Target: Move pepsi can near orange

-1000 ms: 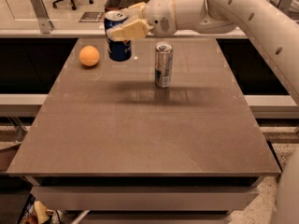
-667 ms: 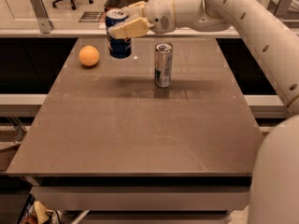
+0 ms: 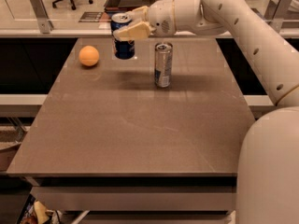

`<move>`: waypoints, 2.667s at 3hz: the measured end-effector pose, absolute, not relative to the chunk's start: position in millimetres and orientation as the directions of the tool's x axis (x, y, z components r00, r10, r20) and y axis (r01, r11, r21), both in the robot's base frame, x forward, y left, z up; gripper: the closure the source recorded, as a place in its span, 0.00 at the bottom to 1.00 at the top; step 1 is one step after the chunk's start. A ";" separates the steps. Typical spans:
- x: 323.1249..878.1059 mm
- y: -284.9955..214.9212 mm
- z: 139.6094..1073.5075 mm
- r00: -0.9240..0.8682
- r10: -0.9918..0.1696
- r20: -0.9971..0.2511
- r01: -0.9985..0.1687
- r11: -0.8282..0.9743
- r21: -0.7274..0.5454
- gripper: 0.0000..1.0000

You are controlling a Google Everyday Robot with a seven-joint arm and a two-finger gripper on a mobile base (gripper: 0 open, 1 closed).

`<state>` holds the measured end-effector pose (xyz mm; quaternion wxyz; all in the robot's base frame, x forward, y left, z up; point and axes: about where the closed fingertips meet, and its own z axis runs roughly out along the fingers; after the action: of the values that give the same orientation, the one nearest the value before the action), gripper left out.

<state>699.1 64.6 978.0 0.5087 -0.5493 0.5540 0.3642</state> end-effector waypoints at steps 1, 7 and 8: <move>711.1 59.8 968.1 0.107 -0.256 -0.961 -0.975 0.164 -0.153 1.00; 762.8 91.7 945.3 0.140 -0.306 -0.942 -0.974 0.130 -0.187 1.00; 765.8 96.6 936.4 0.140 -0.329 -0.934 -0.969 0.148 -0.197 1.00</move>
Offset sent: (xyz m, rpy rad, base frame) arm 0.0409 -0.0217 -0.0195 -0.0269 0.0029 -0.0860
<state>765.8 96.6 936.4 0.4974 -0.5680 0.5715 0.3216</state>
